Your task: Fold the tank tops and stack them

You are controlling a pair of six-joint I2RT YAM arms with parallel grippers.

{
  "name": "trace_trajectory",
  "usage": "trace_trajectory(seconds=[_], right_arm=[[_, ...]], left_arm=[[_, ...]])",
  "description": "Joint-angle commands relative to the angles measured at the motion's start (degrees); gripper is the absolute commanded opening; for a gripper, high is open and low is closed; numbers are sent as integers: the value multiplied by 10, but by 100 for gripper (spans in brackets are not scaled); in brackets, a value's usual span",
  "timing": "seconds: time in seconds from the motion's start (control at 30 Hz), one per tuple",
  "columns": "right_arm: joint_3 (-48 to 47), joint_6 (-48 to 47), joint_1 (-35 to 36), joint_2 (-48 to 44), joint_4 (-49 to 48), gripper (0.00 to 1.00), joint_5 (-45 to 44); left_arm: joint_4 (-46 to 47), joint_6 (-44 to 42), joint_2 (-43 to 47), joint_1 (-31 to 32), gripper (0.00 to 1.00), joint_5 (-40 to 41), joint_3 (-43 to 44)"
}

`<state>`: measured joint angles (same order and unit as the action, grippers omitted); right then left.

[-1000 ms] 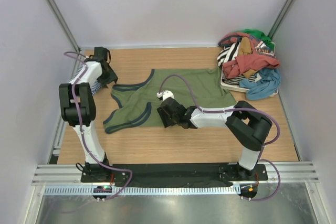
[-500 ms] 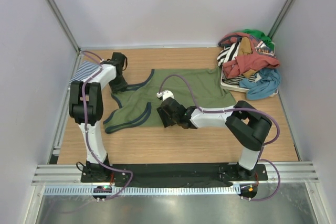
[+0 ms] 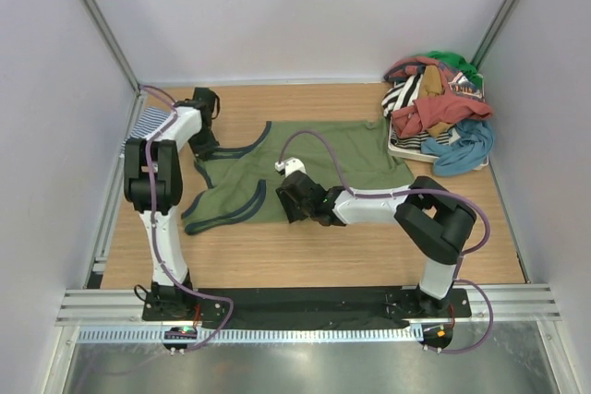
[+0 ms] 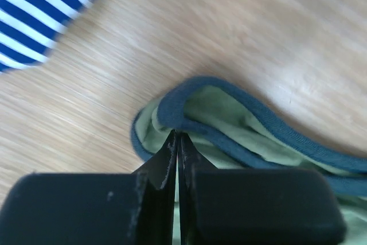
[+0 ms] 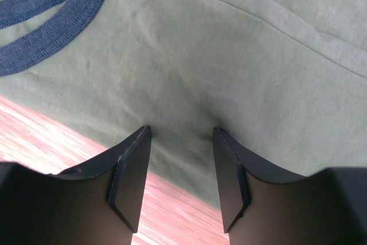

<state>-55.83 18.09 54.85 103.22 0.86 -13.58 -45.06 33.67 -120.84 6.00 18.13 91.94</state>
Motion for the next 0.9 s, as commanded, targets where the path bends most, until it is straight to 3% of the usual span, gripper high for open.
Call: trace_trajectory(seconds=[0.0, 0.33, 0.4, 0.47, 0.53, 0.63, 0.87], right_arm=[[5, 9, 1, 49, 24, 53, 22], [1, 10, 0, 59, 32, 53, 25], [2, 10, -1, 59, 31, 53, 27], [3, 8, 0, 58, 27, 53, 33], [5, 8, -1, 57, 25, 54, 34], [6, 8, -1, 56, 23, 54, 36], [6, 10, 0, 54, 20, 54, 35]], left_arm=[[-43, -14, 19, -30, 0, 3, 65], [-113, -29, -44, -75, 2, -20, 187], [-122, -31, -58, -75, 9, -20, 214], [-131, -32, -70, -74, 39, -20, 228], [-133, -32, -63, -75, 50, -16, 222], [-126, -26, -37, -75, 56, 15, 198], [-87, -19, 0, -75, 53, -16, 137]])
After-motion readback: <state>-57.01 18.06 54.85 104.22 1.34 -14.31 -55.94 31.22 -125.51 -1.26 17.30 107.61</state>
